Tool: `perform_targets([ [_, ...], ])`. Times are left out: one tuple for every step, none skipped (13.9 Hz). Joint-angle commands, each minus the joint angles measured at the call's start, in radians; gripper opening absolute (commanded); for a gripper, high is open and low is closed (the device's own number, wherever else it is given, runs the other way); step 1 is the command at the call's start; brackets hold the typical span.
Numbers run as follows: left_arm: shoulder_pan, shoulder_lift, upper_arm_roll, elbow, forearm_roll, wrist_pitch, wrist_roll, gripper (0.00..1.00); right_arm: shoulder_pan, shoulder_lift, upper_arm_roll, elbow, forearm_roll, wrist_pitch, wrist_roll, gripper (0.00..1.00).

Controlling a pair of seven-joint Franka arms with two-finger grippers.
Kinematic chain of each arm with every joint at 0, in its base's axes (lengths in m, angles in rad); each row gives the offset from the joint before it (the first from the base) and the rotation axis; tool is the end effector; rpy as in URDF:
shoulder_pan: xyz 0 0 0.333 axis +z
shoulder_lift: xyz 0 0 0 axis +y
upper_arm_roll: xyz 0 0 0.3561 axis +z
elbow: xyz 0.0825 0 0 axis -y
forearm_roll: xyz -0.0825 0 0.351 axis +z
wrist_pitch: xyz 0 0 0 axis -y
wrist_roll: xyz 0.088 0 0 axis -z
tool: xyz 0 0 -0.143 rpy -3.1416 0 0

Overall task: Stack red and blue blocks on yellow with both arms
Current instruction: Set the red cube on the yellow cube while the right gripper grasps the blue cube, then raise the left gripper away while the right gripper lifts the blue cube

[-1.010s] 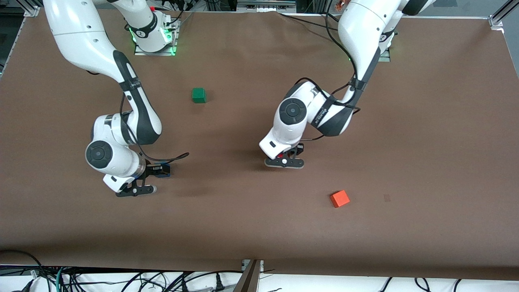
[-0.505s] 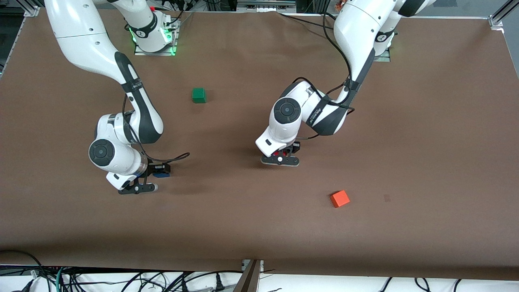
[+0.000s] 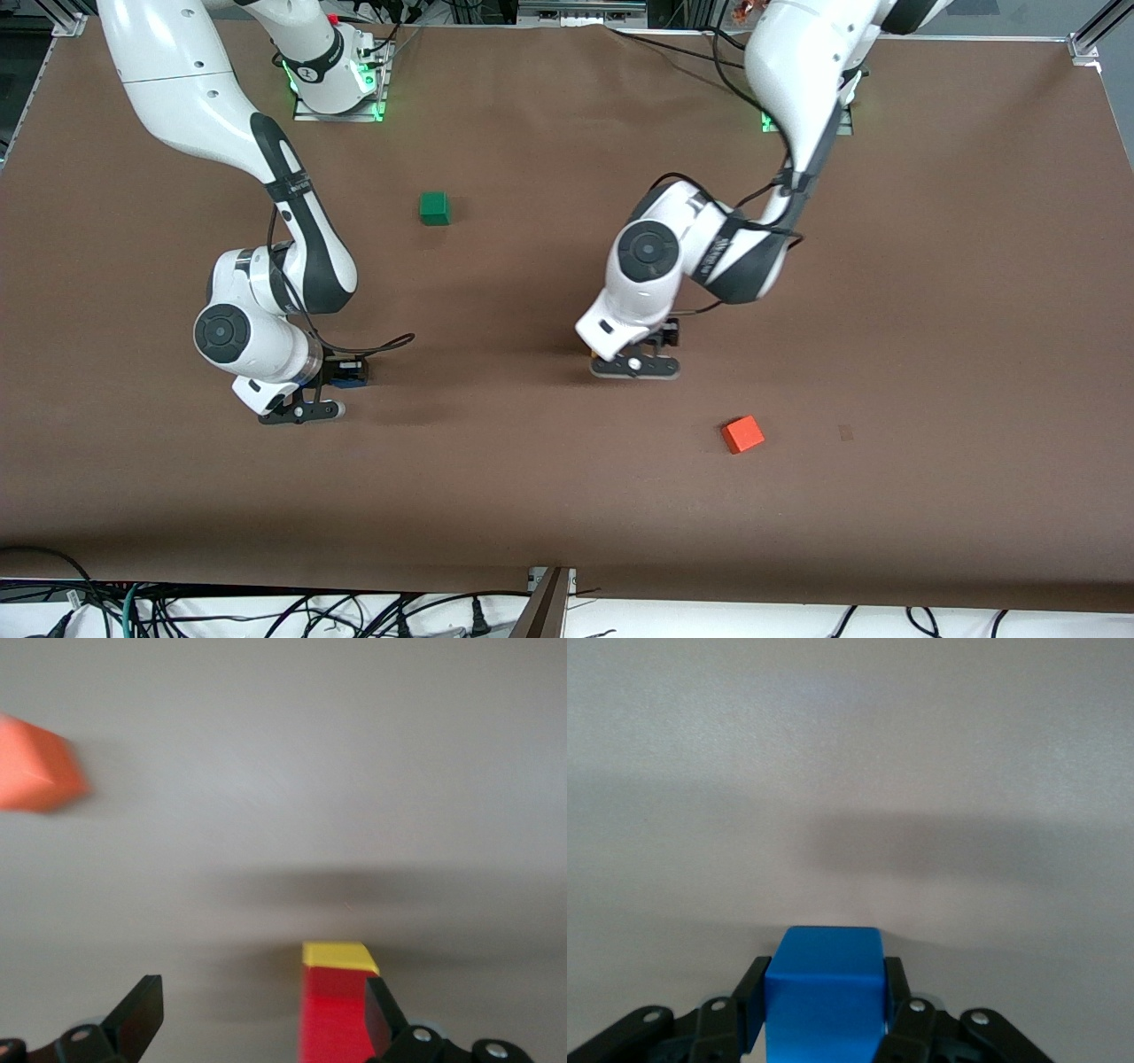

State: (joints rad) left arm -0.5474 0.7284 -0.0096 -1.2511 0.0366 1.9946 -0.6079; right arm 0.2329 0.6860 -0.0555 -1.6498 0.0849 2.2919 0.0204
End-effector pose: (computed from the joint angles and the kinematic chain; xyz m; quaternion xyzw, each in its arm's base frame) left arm 0.6340 -0.3886 0.3384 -0.9997 -0.0193 -0.0138 0.0072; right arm 0.6692 0.1291 0.2266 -0.9981 -0.0556 0.0224 0.0114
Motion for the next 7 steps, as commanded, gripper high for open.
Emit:
perform_targets([
  [0.137, -0.061, -0.010, 0.143, 0.011, -0.164, 0.007, 1.00, -0.003, -0.048, 0.039, 0.013, 0.021, -0.064, 0.006, 0.41],
  [0.194, -0.082, -0.018, 0.163, 0.008, -0.184, 0.043, 1.00, -0.003, -0.049, 0.058, 0.042, 0.021, -0.101, 0.039, 0.41],
  [0.240, -0.127, -0.017, 0.165, 0.005, -0.212, 0.119, 1.00, -0.001, -0.052, 0.081, 0.082, 0.021, -0.147, 0.094, 0.41],
  [0.297, -0.163, -0.016, 0.164, -0.004, -0.244, 0.204, 1.00, 0.002, -0.052, 0.106, 0.128, 0.021, -0.194, 0.154, 0.41],
  [0.340, -0.212, -0.016, 0.157, -0.013, -0.281, 0.250, 1.00, 0.011, -0.052, 0.129, 0.181, 0.021, -0.247, 0.221, 0.41],
  [0.377, -0.243, -0.015, 0.159, -0.015, -0.333, 0.257, 1.00, 0.025, -0.046, 0.143, 0.224, 0.021, -0.291, 0.287, 0.41],
  [0.415, -0.265, -0.020, 0.162, -0.015, -0.380, 0.258, 1.00, 0.046, -0.045, 0.158, 0.264, 0.021, -0.325, 0.343, 0.41],
])
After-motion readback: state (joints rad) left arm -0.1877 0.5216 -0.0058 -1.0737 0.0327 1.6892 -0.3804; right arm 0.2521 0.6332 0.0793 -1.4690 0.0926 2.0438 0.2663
